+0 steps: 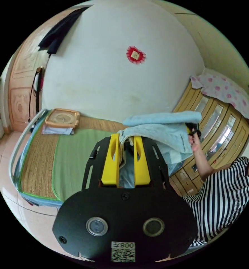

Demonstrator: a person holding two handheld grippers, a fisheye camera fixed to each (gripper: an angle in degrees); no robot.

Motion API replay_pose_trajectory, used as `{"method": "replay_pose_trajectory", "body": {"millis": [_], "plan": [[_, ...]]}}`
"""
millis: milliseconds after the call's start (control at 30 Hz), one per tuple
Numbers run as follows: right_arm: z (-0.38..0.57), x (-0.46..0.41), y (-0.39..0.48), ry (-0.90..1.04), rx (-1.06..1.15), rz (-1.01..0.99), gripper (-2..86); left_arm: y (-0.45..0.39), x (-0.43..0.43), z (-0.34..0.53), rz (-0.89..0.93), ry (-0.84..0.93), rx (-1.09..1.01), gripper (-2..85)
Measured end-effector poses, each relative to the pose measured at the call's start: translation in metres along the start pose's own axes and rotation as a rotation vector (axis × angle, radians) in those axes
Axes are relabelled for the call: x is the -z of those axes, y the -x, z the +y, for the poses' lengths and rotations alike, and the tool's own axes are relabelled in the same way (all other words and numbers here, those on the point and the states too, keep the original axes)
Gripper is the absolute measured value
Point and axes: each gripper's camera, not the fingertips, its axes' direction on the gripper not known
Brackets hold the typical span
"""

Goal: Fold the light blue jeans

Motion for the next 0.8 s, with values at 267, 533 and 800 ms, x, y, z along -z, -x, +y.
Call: {"method": "replay_pose_trajectory", "body": {"millis": [267,533,800], "plan": [[0.204,-0.115,-0.194,0.516,-0.292,0.397,2.4,0.107,-0.054,0.082,-0.086,0.463,0.307,7.7],[0.261,-0.253,-0.182,0.801,0.173,0.477,12.8,0.129,-0.005,0.075,-0.048,0.393,0.403,7.8],[0.352,-0.339,-0.184,1.055,0.622,0.576,12.0,0.135,0.022,0.051,-0.064,0.424,0.406,7.7]]}}
